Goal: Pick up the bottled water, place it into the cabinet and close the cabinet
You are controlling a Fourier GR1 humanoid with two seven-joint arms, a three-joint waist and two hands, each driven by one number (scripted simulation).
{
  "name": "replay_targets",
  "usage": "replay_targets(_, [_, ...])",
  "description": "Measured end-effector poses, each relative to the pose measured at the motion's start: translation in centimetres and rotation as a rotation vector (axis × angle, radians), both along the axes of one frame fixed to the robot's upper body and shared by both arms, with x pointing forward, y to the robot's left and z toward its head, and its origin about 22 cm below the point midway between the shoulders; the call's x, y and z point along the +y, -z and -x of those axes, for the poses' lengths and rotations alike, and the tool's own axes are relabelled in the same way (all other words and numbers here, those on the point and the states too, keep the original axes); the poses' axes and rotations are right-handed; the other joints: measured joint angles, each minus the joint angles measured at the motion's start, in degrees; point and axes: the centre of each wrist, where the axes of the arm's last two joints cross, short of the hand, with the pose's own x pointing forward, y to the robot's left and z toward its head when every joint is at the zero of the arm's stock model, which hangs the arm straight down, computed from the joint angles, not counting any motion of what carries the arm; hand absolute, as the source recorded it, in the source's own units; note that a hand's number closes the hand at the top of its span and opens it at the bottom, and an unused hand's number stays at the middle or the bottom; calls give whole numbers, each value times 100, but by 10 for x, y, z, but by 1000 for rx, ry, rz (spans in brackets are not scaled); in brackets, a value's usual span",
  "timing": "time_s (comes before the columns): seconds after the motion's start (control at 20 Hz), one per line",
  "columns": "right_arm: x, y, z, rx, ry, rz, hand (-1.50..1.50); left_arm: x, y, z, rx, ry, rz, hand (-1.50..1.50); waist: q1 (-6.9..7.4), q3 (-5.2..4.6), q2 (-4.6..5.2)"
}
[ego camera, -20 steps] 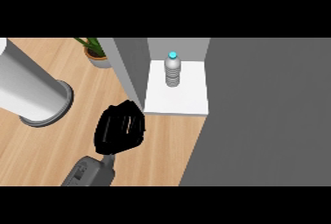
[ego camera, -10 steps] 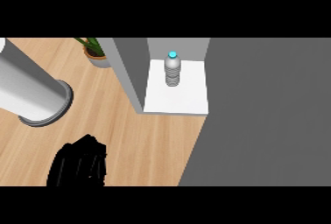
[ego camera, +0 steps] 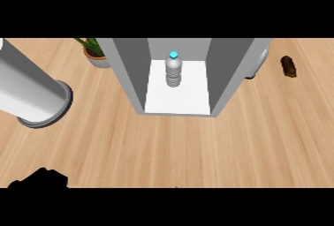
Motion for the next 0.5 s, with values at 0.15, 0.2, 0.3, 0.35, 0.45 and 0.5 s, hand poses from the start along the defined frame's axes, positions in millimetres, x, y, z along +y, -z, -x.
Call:
replay_targets(0.15, [19,-15,-11,0,-7,-29,150,13,-8,11,-5,-12,8,150,-21,4,11])
replay_targets(0.2, [27,-19,-19,-1,0,-39,150,16,-10,14,-3,-14,7,150,-9,5,15])
replay_targets(0.3, [37,-27,-32,10,9,-59,150,26,-12,23,1,-26,5,150,-9,7,21])
replay_targets(0.35, [42,-31,-40,13,16,-61,150,29,-13,25,2,-28,5,150,-9,9,26])
replay_targets(0.45, [52,-36,-55,33,21,-61,150,39,-14,32,1,-27,7,150,-4,11,28])
replay_targets(0.5, [53,-39,-63,38,26,-62,150,44,-14,35,1,-33,7,150,-9,11,29])
